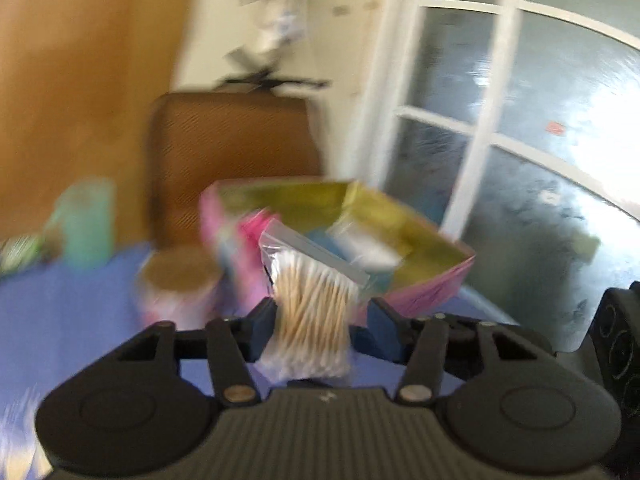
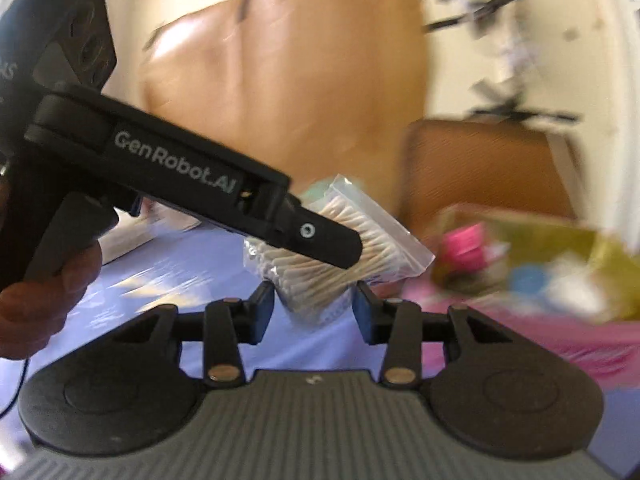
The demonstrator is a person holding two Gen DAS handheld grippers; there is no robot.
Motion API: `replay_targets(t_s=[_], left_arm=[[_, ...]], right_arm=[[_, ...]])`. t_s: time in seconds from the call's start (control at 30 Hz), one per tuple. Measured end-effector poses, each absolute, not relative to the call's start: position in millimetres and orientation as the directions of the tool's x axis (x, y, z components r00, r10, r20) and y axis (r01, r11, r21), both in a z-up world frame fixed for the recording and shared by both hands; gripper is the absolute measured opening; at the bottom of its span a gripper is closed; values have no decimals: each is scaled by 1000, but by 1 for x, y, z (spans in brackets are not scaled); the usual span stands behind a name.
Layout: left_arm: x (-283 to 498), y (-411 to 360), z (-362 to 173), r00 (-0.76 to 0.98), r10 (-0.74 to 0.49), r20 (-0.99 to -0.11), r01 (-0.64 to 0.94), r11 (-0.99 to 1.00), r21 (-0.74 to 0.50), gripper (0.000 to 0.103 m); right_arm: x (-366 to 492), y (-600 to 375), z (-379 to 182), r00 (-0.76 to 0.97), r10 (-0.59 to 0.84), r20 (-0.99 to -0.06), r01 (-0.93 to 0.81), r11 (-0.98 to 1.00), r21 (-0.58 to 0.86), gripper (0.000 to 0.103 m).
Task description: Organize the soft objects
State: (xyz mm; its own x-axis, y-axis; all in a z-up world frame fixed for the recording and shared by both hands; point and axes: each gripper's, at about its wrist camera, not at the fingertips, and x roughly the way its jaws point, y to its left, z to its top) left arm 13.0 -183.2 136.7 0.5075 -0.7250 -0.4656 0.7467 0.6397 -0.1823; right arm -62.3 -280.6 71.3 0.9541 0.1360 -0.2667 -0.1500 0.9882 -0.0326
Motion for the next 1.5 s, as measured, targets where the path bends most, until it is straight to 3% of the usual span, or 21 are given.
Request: replay_targets(t_s=[0.03, 0.07, 0.1, 0.17, 0.23, 0.3, 0.43, 0.7, 0.77, 0.8, 0.87, 0.97, 1.03, 1.13, 1.23, 1.5], left_arm=[[18, -203, 141, 501, -736, -455, 764, 623, -167, 83], [24, -225, 143, 505, -731, -459, 768, 623, -149, 97], [30, -243, 142, 532, -707, -467, 755, 645, -116, 100], [40, -268, 133, 585, -623, -518, 707, 706, -51, 98], [45, -270, 124, 583, -595, -553, 668, 738, -91, 96], [39, -259, 119, 563, -632, -533, 674, 724, -147, 101], [28, -247, 113, 622, -571, -535, 629, 772, -93, 101], [7, -217, 111, 628, -544, -557, 591, 799, -114, 103], [1, -203, 111, 634, -532, -561, 575, 809, -118, 103], [-2, -196, 111, 639, -532, -555, 570, 812, -121, 103], [-7, -181, 113, 663, -517, -542, 550, 827, -116, 103], [-10, -161, 115, 680, -500, -536, 513, 847, -138, 103], [-11, -151, 115, 679, -496, -541, 497, 853, -159, 103], [-19, -140, 114, 691, -484, -537, 487, 860, -149, 103], [-27, -131, 112, 701, -473, -534, 487, 864, -126, 103], [-35, -123, 101, 677, -474, -564, 480, 864, -151, 103]], right_arm=[[-57, -292, 76, 959, 95, -266, -111, 993, -44, 46], [-49, -305, 79, 963, 58, -264, -74, 996, -49, 47], [-35, -322, 81, 961, 20, -275, -35, 998, -52, 51], [-9, -350, 75, 945, -105, -311, 83, 993, -80, 59], [-4, -371, 70, 920, -182, -347, 173, 983, -57, 57], [-22, -382, 68, 946, -108, -305, 124, 992, 34, 57], [-41, -374, 60, 955, -118, -271, 129, 991, 24, 57], [-57, -374, 63, 964, -39, -261, 94, 975, 201, 56], [-48, -377, 71, 957, 9, -290, 61, 971, 232, 51], [-42, -380, 76, 952, 29, -304, 47, 969, 241, 43], [-17, -389, 84, 922, 42, -384, 51, 972, 229, 33], [53, -407, 82, 790, 123, -601, 64, 958, 281, 32], [90, -423, 75, 728, 86, -680, 181, 933, 312, 32], [102, -430, 84, 768, -19, -640, 265, 920, 290, 35], [76, -427, 84, 813, 53, -580, 248, 870, 426, 35], [-49, -364, 85, 909, 62, -413, 136, 892, 431, 37]])
